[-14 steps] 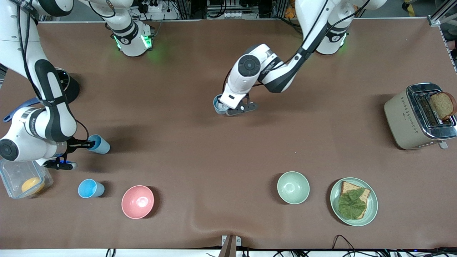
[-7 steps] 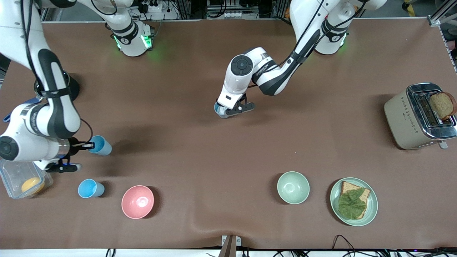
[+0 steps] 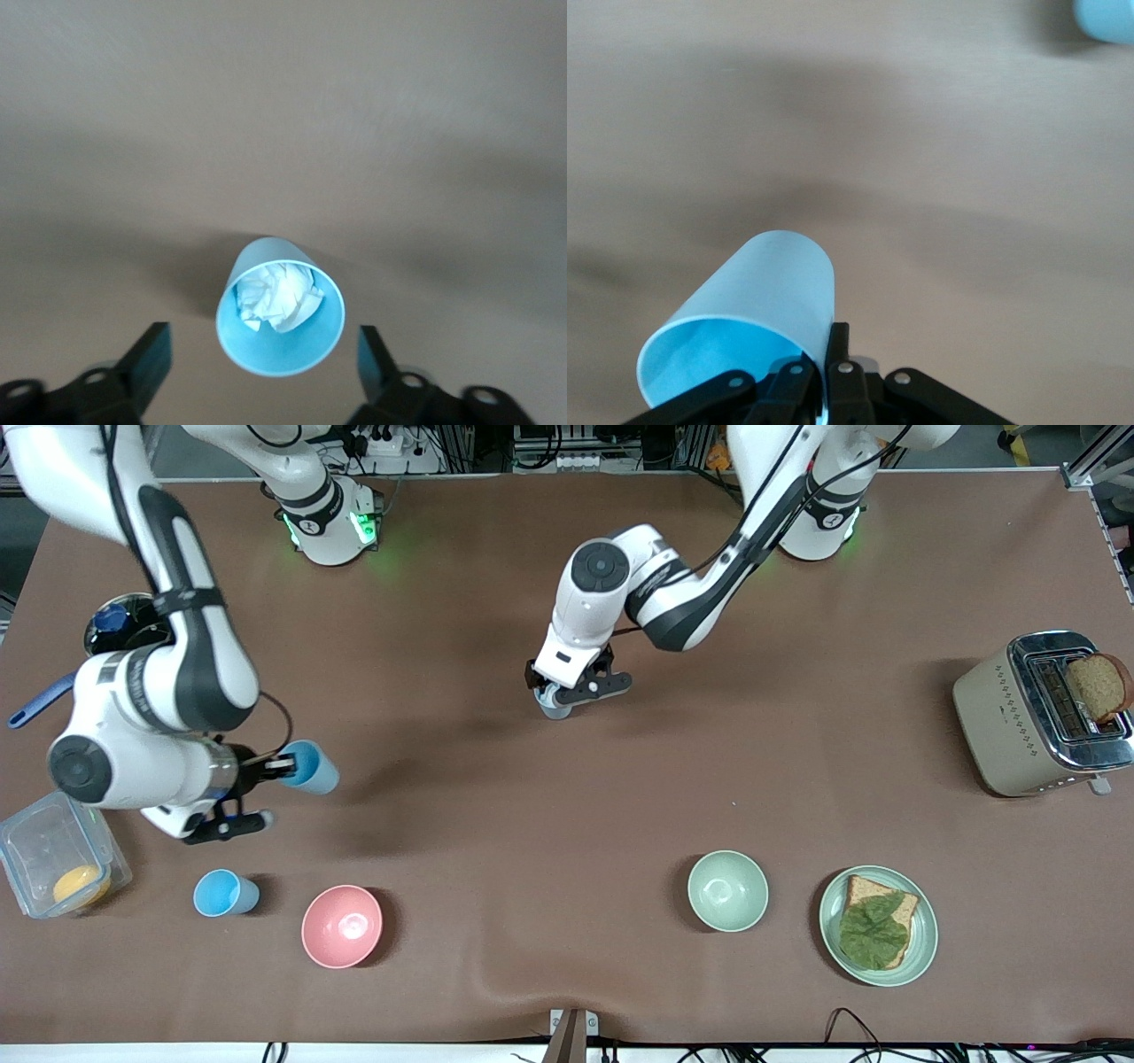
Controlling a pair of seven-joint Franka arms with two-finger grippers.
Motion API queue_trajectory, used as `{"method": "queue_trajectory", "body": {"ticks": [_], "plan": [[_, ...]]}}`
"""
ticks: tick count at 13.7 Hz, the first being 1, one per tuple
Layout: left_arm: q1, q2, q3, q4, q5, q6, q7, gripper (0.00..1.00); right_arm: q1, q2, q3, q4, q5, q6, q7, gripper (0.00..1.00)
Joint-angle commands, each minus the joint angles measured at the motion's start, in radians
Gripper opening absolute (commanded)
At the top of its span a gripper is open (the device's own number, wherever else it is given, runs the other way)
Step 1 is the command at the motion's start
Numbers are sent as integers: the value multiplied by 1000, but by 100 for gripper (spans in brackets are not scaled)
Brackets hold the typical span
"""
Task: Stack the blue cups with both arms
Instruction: 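Release the cup with the left gripper while the right gripper carries its cup over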
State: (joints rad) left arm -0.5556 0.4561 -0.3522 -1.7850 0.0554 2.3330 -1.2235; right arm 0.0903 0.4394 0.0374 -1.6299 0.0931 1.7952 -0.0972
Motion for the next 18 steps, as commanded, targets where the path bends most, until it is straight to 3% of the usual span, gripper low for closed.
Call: {"method": "queue_trajectory", "body": {"ticks": [1, 5, 8, 13, 18], "plan": [[78, -184, 1, -25, 27, -136, -18, 100, 135, -34, -8, -11, 23, -4, 149, 0], [245, -344, 1, -20, 27, -248, 177, 100, 275, -19, -10, 15, 109, 32, 321, 0], [368, -396, 2, 15, 27, -348, 310, 100, 363, -11, -10, 16, 151, 72, 411, 0], [586, -407, 1, 79, 26, -478, 706, 100, 522, 47, -10, 15, 158, 125, 562, 0], [732, -413, 1, 107, 23, -541, 912, 100, 595, 56, -10, -7, 160, 116, 631, 0]]}}
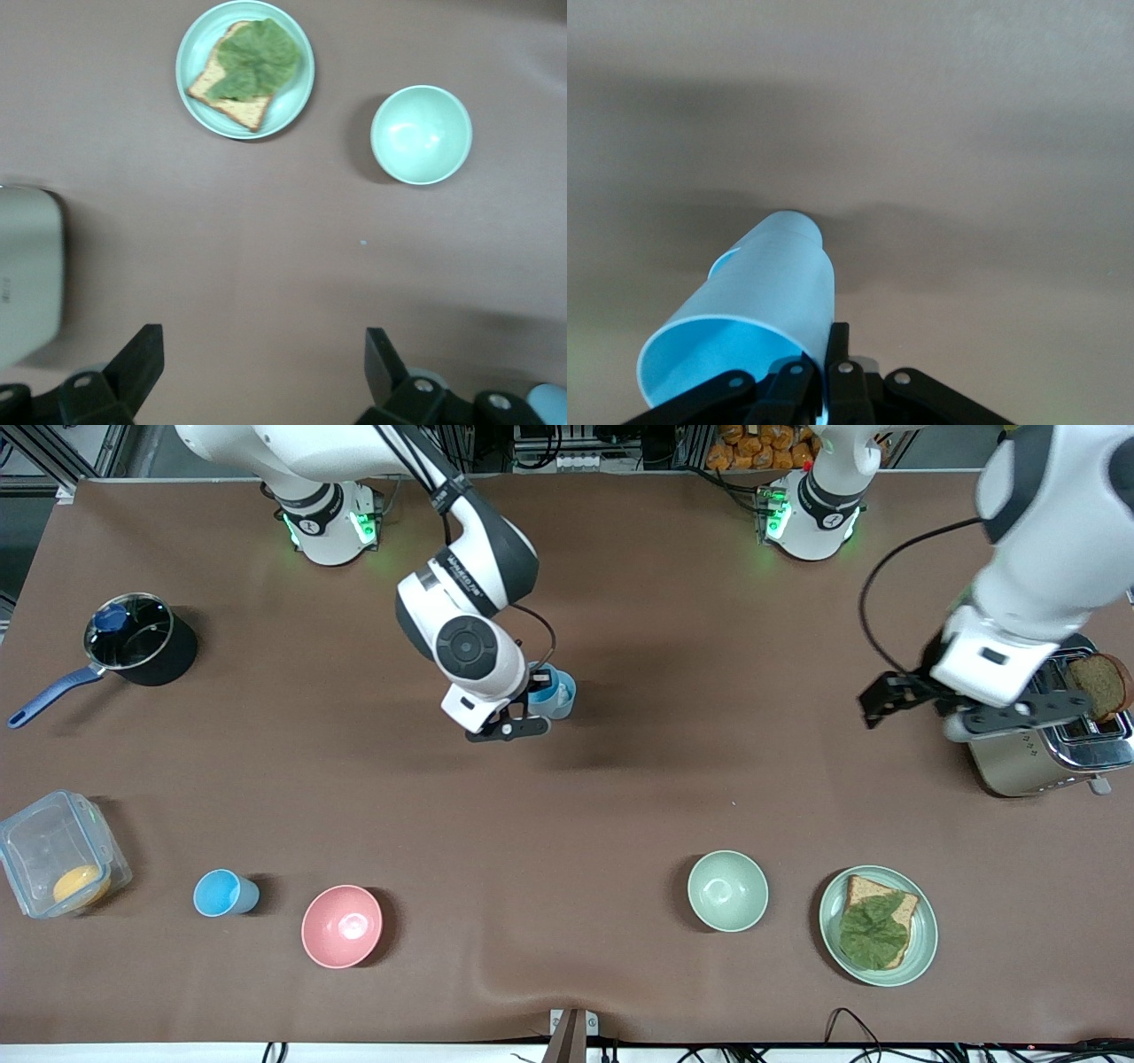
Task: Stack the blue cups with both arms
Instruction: 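Release the cup with the left gripper while the right gripper carries its cup over, then lower the right gripper's cup into the placed cup and open the gripper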
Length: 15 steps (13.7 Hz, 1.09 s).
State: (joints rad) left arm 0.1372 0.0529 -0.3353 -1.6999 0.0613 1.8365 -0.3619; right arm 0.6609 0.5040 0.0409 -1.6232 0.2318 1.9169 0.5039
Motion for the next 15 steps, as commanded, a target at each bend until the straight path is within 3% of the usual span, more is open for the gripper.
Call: {"method": "queue_trajectory", "body": {"ticks": [1, 15], "plan": [[50, -10, -16, 20, 17, -49, 64, 100, 28, -9, -13, -23, 29, -4, 34, 0], [64, -4, -18, 20, 6, -91, 66, 100, 69, 21, -16, -24, 57, 28, 45, 0]]}}
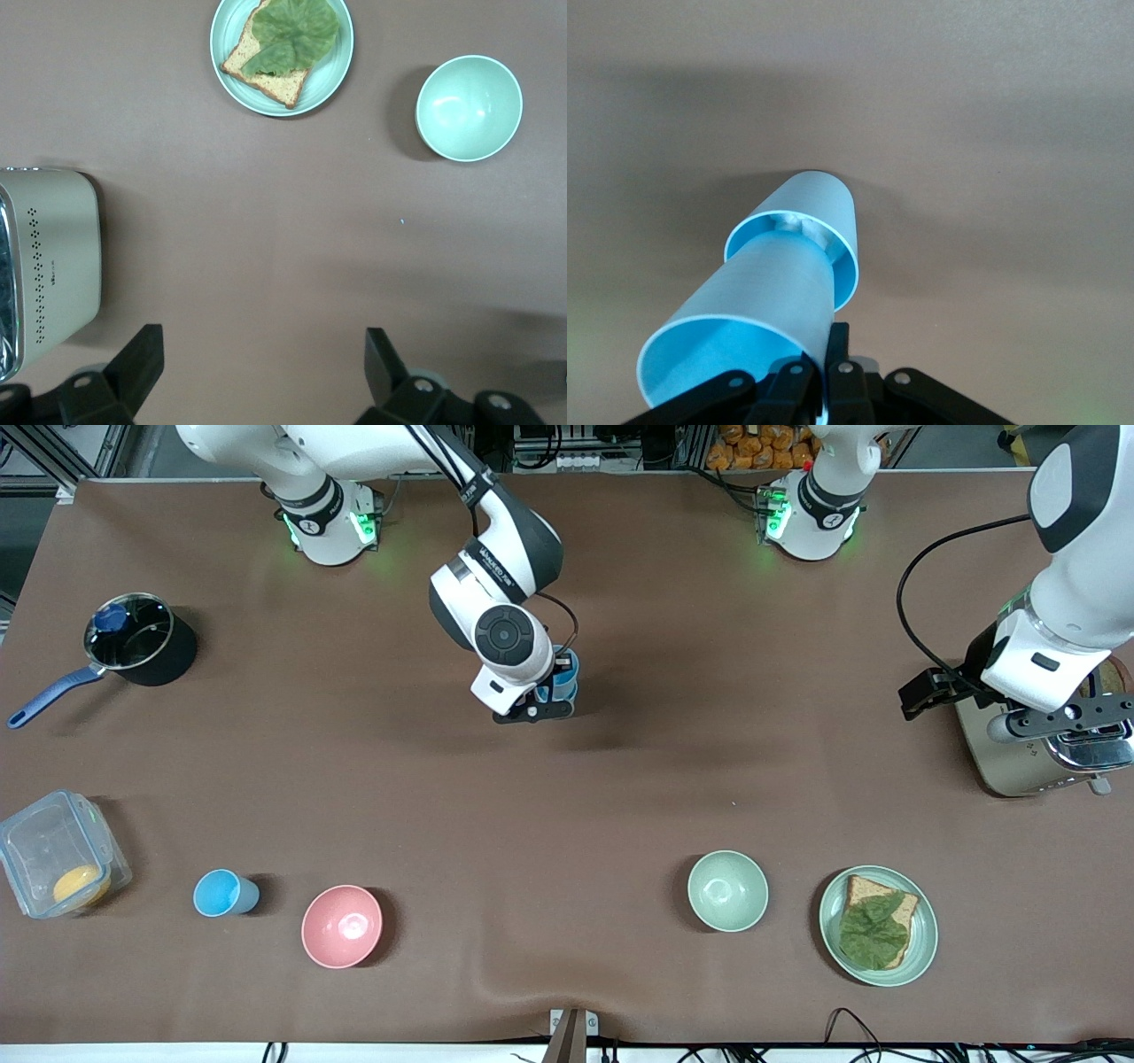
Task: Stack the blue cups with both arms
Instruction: 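Lower the right gripper's cup into the placed cup and open the gripper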
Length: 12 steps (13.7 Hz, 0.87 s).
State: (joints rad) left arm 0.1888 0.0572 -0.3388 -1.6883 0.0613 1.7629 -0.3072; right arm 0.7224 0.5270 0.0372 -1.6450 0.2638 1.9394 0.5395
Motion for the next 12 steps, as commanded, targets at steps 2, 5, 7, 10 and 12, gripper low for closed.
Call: {"method": "queue_trajectory", "body": {"ticks": [2, 5, 7, 10, 12], "plan": [[12, -11, -17, 10, 5, -22, 10, 100, -4, -5, -14, 1, 25, -3, 8, 52], [12, -10, -22, 61, 6, -75, 11, 100, -20, -22, -17, 5, 23, -13, 8, 100], [12, -10, -23, 88, 6, -98, 10, 100, -32, -59, -19, 8, 23, -26, 8, 100], [6, -2, -25, 136, 5, -146, 13, 100, -148, -134, -22, 10, 6, -77, -19, 100], [5, -4, -26, 141, 5, -160, 13, 100, -285, -189, -22, 7, -64, -140, -114, 100]]}}
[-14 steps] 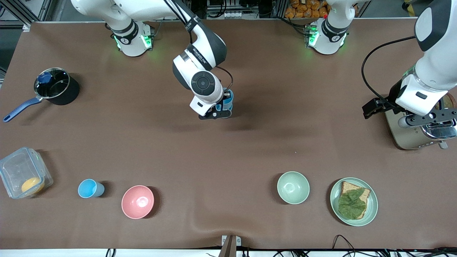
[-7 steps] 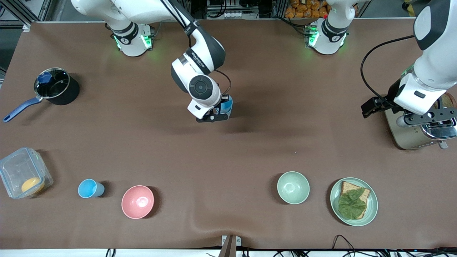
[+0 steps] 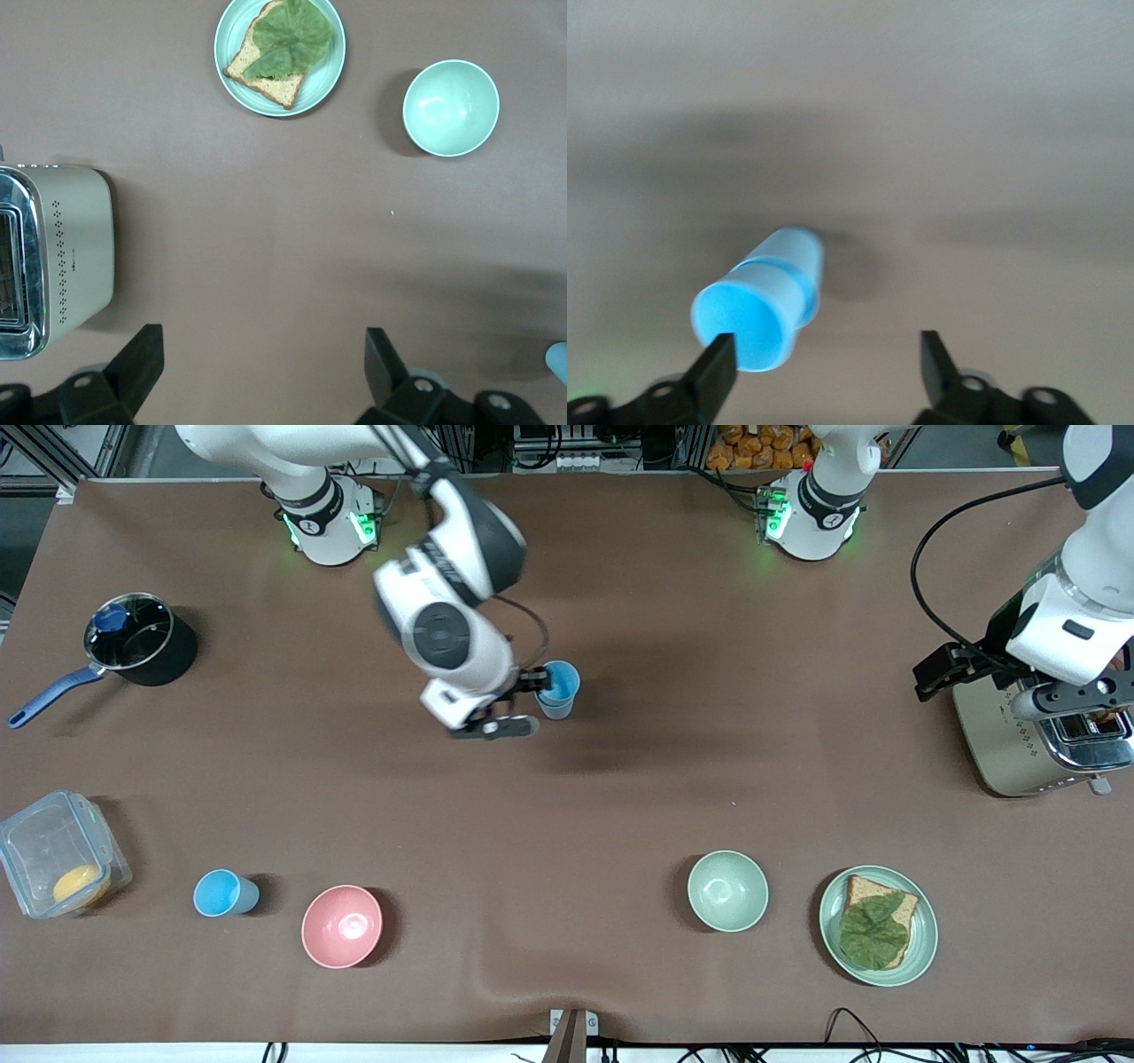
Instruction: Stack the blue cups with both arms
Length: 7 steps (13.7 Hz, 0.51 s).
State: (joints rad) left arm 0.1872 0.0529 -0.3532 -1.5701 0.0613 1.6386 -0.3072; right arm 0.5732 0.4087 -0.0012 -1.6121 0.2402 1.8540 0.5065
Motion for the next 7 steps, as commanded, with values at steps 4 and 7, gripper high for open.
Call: {"method": "queue_trajectory", "body": {"ticks": [4, 7], "plan": [[3, -5, -16, 24, 6, -65, 13, 100, -396, -145, 15, -31, -87, -93, -300, 100], [0, -5, -20, 42, 5, -83, 13, 100, -544, -227, 15, -64, -96, -105, -439, 100]]}}
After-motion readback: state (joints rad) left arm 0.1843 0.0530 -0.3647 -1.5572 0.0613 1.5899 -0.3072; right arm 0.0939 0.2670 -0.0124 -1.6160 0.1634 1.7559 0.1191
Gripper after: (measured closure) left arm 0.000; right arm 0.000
